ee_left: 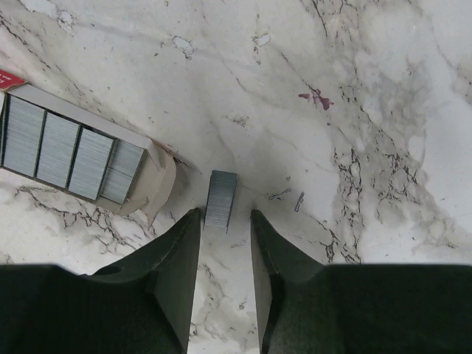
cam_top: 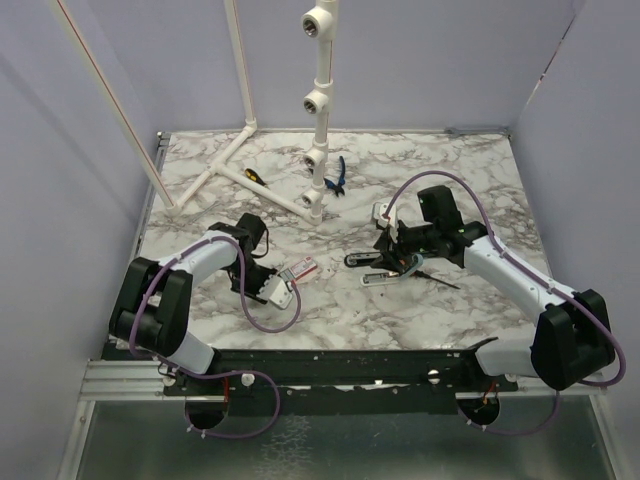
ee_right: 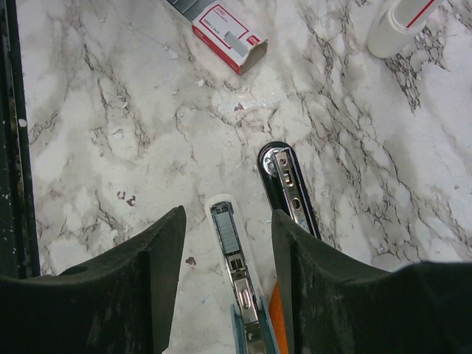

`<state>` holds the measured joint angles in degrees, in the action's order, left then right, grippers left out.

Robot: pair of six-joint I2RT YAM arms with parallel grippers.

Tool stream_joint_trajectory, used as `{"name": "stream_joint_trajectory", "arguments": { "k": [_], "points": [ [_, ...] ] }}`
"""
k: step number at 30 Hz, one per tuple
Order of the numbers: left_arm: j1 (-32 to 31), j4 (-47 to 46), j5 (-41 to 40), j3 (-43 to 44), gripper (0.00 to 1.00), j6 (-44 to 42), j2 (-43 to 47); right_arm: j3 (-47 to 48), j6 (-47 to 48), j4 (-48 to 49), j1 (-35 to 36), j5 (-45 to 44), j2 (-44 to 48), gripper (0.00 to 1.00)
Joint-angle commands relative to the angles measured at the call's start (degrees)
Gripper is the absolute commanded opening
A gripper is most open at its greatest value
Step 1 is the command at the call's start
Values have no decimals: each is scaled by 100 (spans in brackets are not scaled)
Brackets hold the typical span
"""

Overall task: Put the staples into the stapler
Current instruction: Pick up the staple from the center of the board.

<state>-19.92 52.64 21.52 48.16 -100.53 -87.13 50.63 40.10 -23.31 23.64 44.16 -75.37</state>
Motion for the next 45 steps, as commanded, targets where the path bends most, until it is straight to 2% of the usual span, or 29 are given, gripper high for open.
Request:
{"name": "stream_joint_trajectory", "arguments": {
  "k": [1,8,16,20,25,31,36,40,45],
  "points": [
    [-64,82,118,-30,32,-173,-133,29,40,-167,36,41,-40,54],
    [-73,8,362,-150,18,67,106,57,-12,-156,31,75,-38,54],
    [-101,8,1329,-155,17,1043,889,237,-348,-114,35,197,133,54],
    [-211,-5,1958,147,14,1900,1222,409,-494,-73,36,278,321,54],
    [-454,-422,2843,747,13,3199,1322,691,-597,-53,36,943,321,54],
    [-1019,-1437,3191,1442,13,4842,962,748,-550,206,42,1172,445,58],
    [-1300,-1875,3776,2164,13,6079,326,735,-537,299,54,1405,560,59],
    [-1435,-1959,3976,2759,12,7182,-227,546,118,206,52,1214,927,59],
    [-1632,-1995,3622,2987,11,7991,-362,545,1173,-442,81,819,1352,58]
  ]
}}
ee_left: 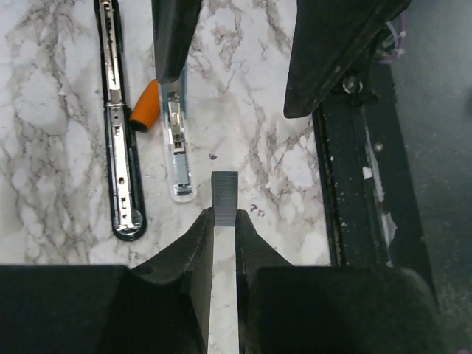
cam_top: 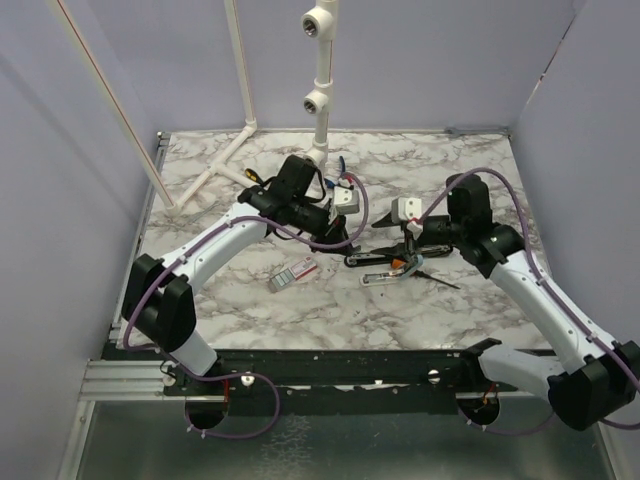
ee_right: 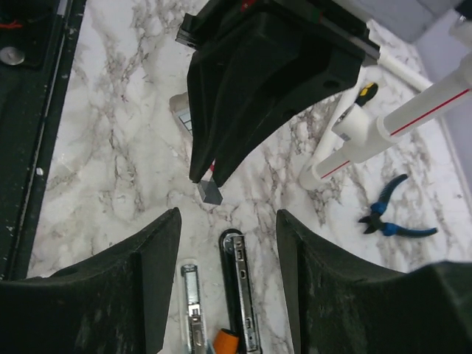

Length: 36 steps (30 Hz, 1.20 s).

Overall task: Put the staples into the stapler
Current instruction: Pick up the staple from the center of the board.

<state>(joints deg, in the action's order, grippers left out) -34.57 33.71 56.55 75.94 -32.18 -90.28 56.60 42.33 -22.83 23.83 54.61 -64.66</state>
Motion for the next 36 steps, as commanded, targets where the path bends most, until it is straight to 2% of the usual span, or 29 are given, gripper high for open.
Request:
{"name": "stream_joint_trajectory", "arguments": {
  "k": [1,6,11,24,36],
  "points": [
    [-191,-124,105,253,11,1358,-97,-33,1108,-619,97,-271,305,57],
    [-208,-130,226,348,11,1865,-250,9,1998,-1051,267,-624,382,54],
    [-225,-137,364,342,9,2324,-372,-62,2426,-1166,344,-803,473,52],
    [-245,-145,474,330,8,2494,-507,-323,2968,-1155,587,-812,393,46],
    [-265,-146,561,186,8,2513,-560,-344,3049,-1016,853,-1054,254,40]
  ]
}}
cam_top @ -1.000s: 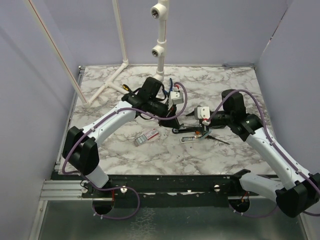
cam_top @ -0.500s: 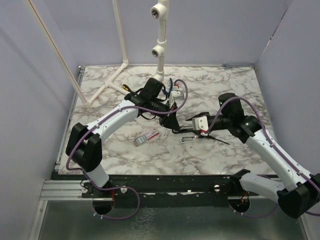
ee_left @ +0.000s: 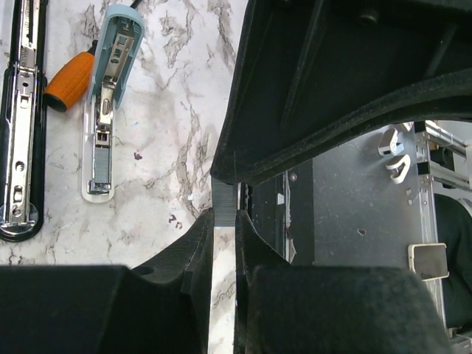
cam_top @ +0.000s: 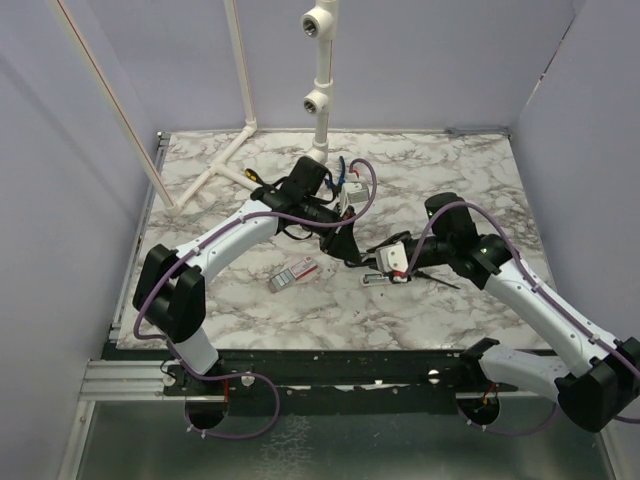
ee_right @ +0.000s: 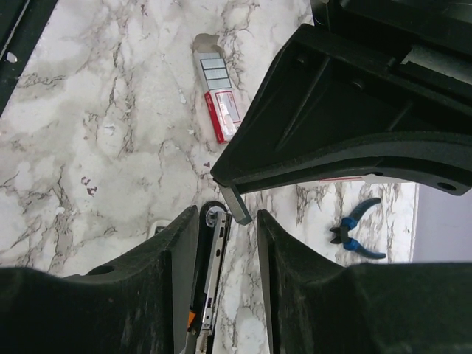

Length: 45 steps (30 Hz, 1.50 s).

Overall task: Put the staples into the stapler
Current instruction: Pick up the staple from the center of the board.

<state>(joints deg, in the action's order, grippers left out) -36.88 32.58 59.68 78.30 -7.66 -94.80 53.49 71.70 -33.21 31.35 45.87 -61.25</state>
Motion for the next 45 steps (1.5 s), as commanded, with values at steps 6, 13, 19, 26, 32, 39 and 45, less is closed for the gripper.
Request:
{"name": "stream_joint_trajectory", "arguments": {
  "k": [6,13,19,26,32,39,45],
  "points": [
    [-47,-21,245,-120,7,60,-134,-2,222,1,177,-325,-145,38],
    [-72,-4,238,-149,6,47,-144,-111,281,105,220,-402,-133,32],
    [-97,3,237,-149,5,40,-144,-112,387,53,257,-408,-155,28],
    [-100,18,241,-149,4,42,-159,-90,477,-8,316,-434,-218,24],
    [-108,29,246,-148,3,32,-155,-119,555,-34,362,-523,-247,18],
    [-106,53,179,-161,11,-7,-138,-120,606,-87,363,-543,-238,8],
    [-107,78,86,-166,23,-161,-61,-85,608,-235,363,-546,-212,7]
  ]
}}
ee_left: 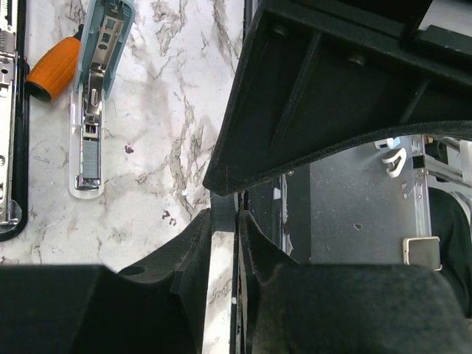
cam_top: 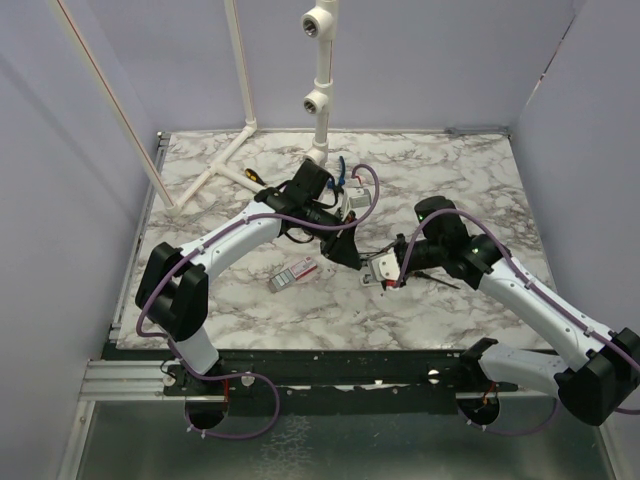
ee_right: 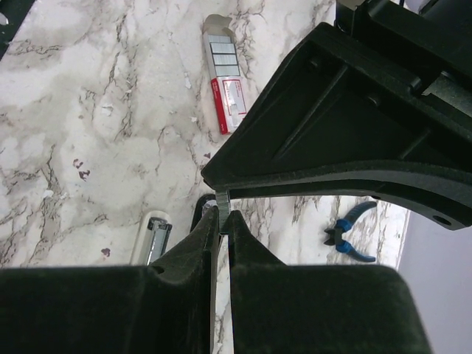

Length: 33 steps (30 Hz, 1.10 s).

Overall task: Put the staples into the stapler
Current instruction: Pick up the staple from the center of the board.

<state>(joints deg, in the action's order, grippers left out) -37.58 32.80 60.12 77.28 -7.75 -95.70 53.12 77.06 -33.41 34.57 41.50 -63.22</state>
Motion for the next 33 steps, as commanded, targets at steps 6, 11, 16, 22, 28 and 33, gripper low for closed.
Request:
{"name": "stream_joint_trajectory", "arguments": {
  "k": [6,11,16,22,28,33],
  "points": [
    [-36,301,43,49,24,-356,-15,20,134,-392,41,-158,-17,6],
    [-37,628,6,148,24,-651,-79,7,14,-386,41,-185,15,6],
    [-34,930,-171,207,37,-1409,34,-23,-465,-307,42,-142,54,6],
    [-25,613,-625,-164,57,-2512,784,-242,-1961,77,33,107,38,6],
    [98,-409,-1189,-781,64,-2412,1591,-373,-3573,448,-363,1103,-306,6],
    [206,-553,-1332,-962,65,-2530,1891,-262,-4888,908,-1290,2294,-806,7]
  ]
}}
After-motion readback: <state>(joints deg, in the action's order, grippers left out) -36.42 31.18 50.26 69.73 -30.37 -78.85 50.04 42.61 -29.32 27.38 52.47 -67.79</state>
